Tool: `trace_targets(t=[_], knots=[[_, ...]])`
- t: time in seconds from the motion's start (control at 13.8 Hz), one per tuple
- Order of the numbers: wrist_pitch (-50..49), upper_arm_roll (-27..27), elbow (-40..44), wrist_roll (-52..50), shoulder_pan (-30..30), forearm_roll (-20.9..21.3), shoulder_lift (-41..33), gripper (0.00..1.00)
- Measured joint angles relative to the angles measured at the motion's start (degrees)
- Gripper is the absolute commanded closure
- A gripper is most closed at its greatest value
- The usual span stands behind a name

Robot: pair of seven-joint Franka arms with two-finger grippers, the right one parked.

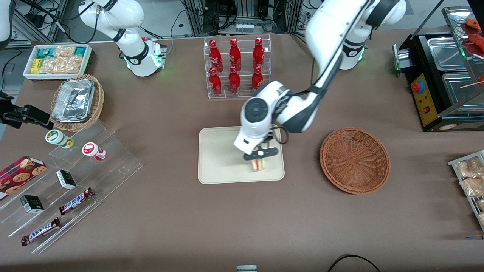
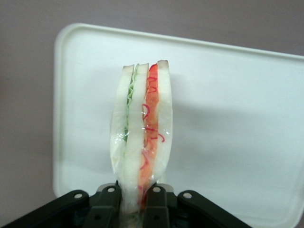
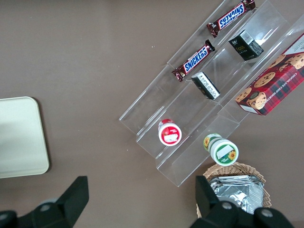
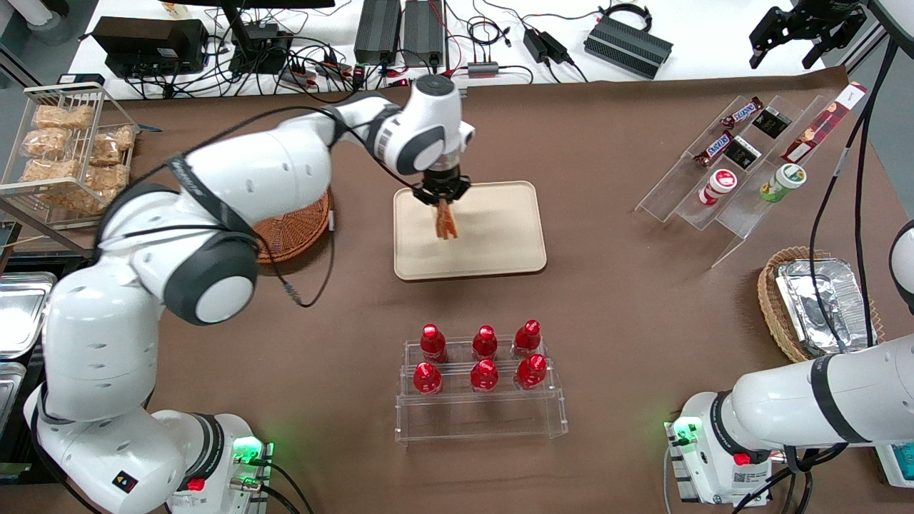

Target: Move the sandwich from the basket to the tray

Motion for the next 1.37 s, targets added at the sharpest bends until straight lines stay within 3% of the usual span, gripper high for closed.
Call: trace_targets(t=[0.36,0.43,0.51,0.58,1.01,1.37], knots=[[-0.02,0.05,7.15,-4.4,-3.17,0.0,6.8,1.0],[-0.06,0.06,7.51,-4.63,-3.24,0.0,7.18,0.81],[-0.12,0.06,7.6,-4.88,-3.25,0.0,7.4,0.09],[-0.15,0.06,7.6,-5.35,-3.28,0.0,7.59,0.0],[-1.48,0.35,10.16,-5.68,-3.33,0.02,6.46,0.0],[-6.23,2.08,10.37,-4.67,-3.1,1.67,0.38,0.0]])
